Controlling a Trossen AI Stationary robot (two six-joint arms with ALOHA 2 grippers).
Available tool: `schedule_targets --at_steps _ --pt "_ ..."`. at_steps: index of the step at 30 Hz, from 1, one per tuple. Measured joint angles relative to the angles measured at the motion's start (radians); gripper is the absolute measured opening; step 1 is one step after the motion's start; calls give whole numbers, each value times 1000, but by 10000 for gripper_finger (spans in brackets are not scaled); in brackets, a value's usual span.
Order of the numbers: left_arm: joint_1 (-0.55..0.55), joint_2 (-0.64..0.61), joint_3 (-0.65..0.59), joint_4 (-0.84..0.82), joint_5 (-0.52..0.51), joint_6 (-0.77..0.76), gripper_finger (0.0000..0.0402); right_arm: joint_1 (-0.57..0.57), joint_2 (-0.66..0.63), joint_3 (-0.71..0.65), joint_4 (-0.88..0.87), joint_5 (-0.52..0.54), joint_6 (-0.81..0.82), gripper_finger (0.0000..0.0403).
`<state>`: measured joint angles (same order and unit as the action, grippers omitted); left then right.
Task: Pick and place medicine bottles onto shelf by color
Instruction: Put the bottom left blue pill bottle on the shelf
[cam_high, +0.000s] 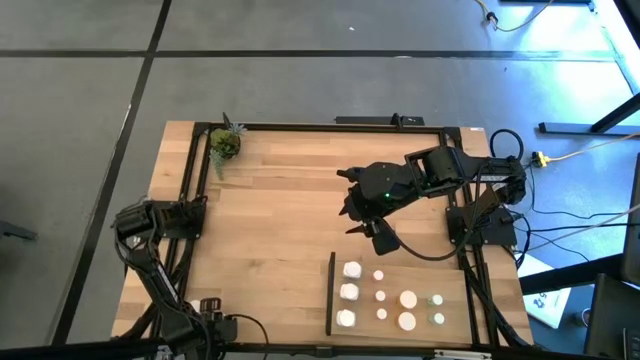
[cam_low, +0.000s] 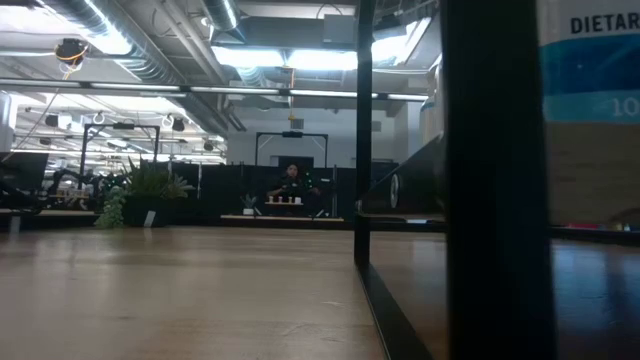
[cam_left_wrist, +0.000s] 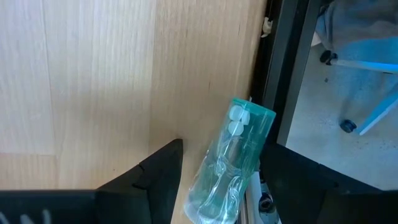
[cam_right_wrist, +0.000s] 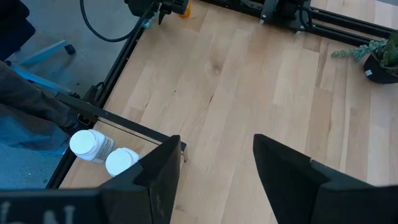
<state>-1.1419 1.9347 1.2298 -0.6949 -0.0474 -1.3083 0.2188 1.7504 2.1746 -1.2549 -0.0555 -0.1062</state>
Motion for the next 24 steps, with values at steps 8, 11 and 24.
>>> schedule_targets --at_steps 8,11,24 --pt "0 1 0 -3 1 6 206 0 0 0 0 0 0 204" --pt "0 2 0 -13 1 8 193 0 0 0 0 0 0 204" --pt "59 -5 -2 -30 58 33 73 0 0 0 1 1 0 204"
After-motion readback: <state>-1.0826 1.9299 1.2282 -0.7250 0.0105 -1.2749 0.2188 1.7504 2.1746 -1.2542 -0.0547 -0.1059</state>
